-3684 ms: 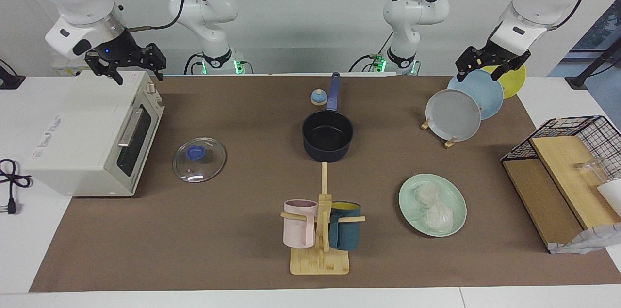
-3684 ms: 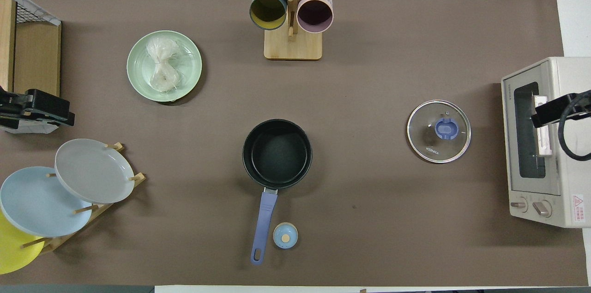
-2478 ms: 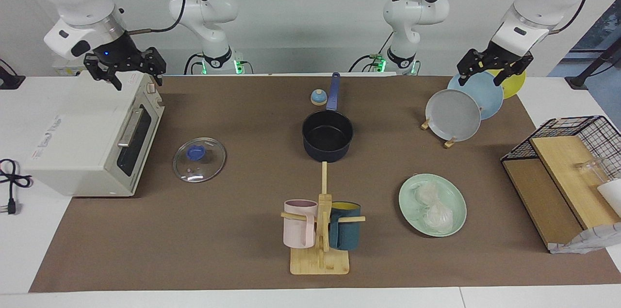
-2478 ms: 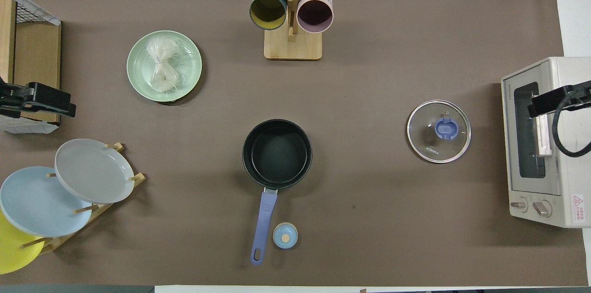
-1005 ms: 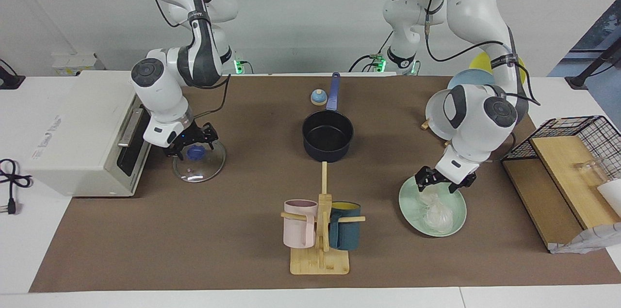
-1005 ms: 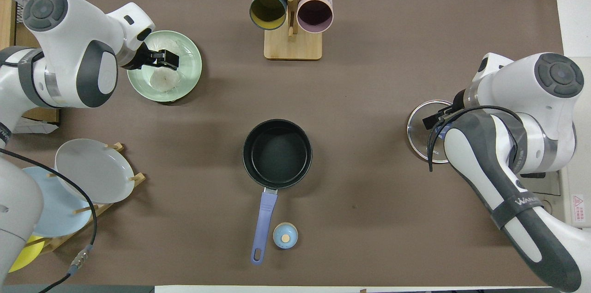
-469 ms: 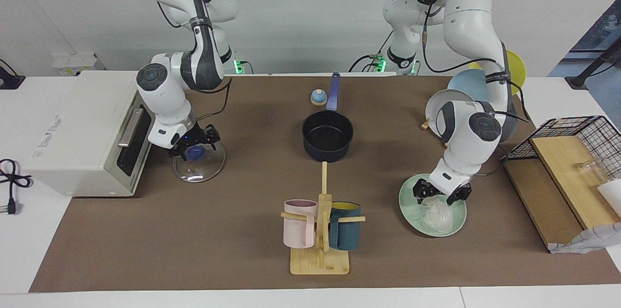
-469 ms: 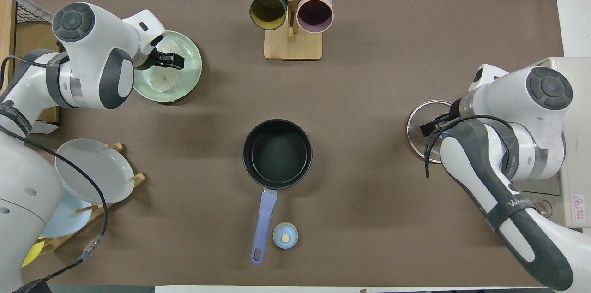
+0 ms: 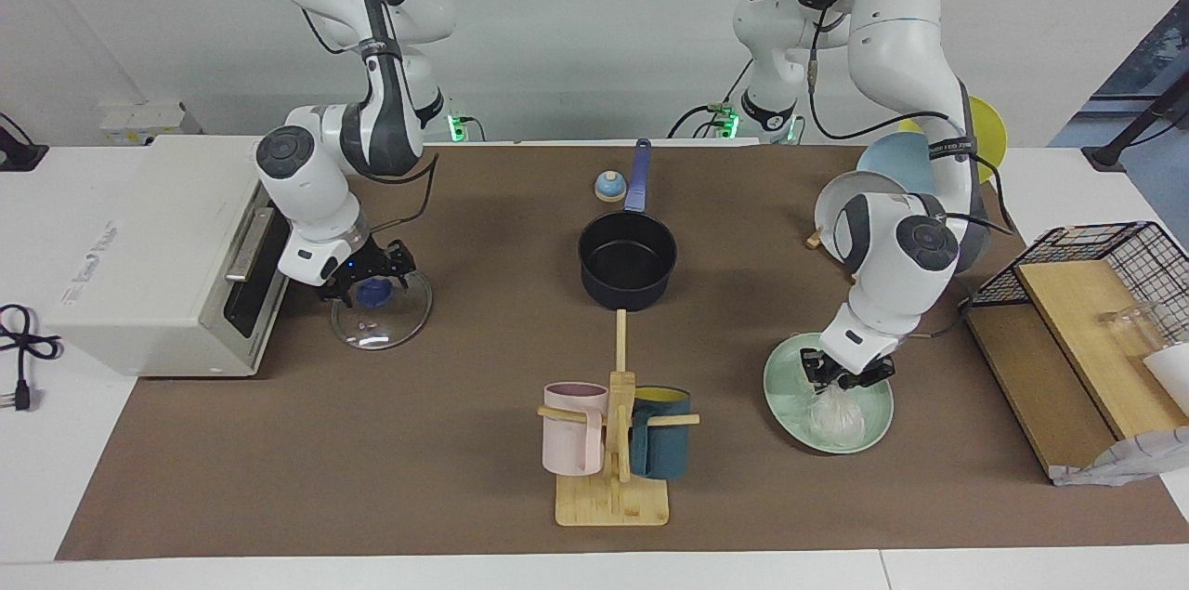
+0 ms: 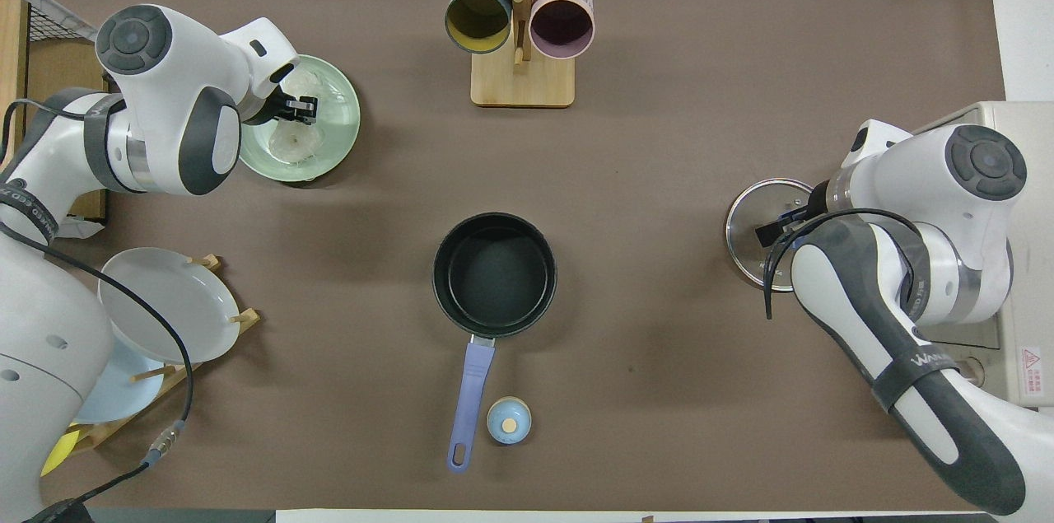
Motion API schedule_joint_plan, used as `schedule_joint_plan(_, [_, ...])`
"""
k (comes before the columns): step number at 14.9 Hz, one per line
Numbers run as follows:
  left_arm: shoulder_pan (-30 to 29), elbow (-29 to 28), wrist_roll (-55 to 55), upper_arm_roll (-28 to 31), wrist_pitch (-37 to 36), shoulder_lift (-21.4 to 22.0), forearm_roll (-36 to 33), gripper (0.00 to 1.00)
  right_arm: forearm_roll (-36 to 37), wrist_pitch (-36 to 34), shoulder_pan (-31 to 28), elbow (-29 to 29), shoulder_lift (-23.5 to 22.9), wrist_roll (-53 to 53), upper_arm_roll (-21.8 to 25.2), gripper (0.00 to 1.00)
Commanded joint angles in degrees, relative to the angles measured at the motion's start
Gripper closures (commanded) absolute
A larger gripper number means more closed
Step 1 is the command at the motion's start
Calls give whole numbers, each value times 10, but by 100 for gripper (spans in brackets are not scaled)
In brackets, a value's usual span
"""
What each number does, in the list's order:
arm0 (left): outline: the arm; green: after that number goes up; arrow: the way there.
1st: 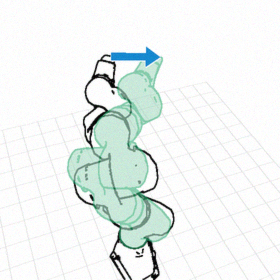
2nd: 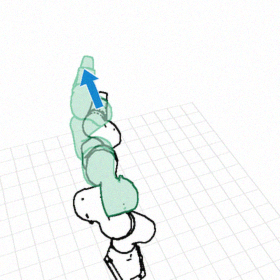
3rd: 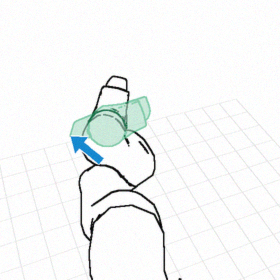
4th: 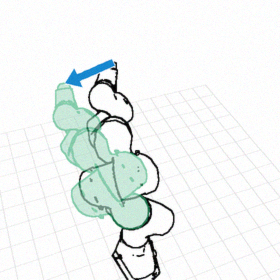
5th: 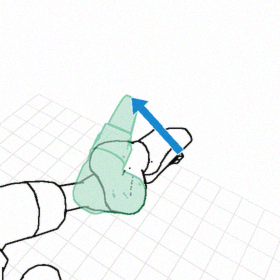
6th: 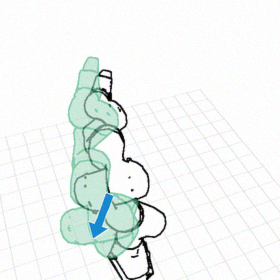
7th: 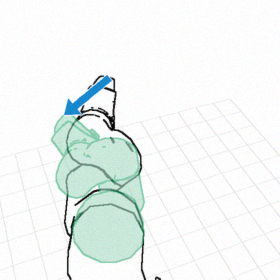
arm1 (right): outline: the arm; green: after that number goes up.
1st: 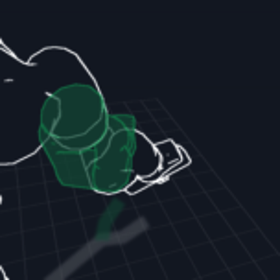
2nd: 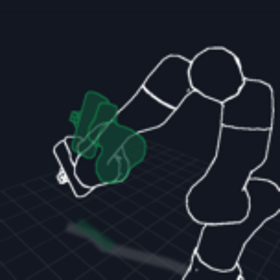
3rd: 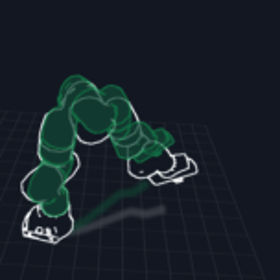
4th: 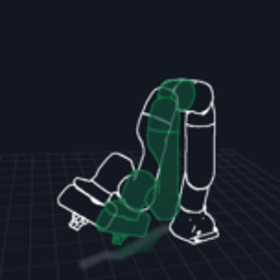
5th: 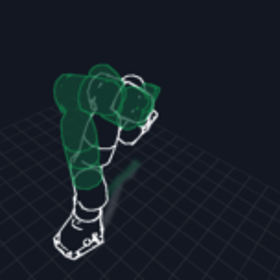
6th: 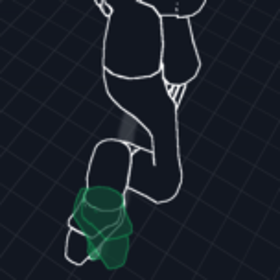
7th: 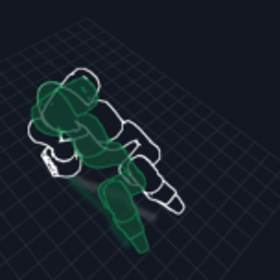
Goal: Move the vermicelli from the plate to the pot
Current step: 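Reach the left gripper to the vermicelli while the right gripper reaches the lid, then grasp the white vermicelli on the green plate with the left gripper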
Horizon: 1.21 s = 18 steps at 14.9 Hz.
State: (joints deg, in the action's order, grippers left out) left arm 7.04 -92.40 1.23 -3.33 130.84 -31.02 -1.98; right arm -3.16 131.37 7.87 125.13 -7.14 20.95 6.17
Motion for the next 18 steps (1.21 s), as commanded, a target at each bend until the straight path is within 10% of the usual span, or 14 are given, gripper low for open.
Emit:
schedule_joint_plan(1, [2,33,6,3,-45,3,-8,100,-13,15,-6,18,10,21,-2,5])
schedule_joint_plan(12, [1,52,-87,-2,-333,190,139,100,-14,15,-7,21,11,21,-1,14])
schedule_joint_plan(18, [128,-17,-242,-9,-394,284,157,100,-13,14,-8,21,12,24,-1,19])
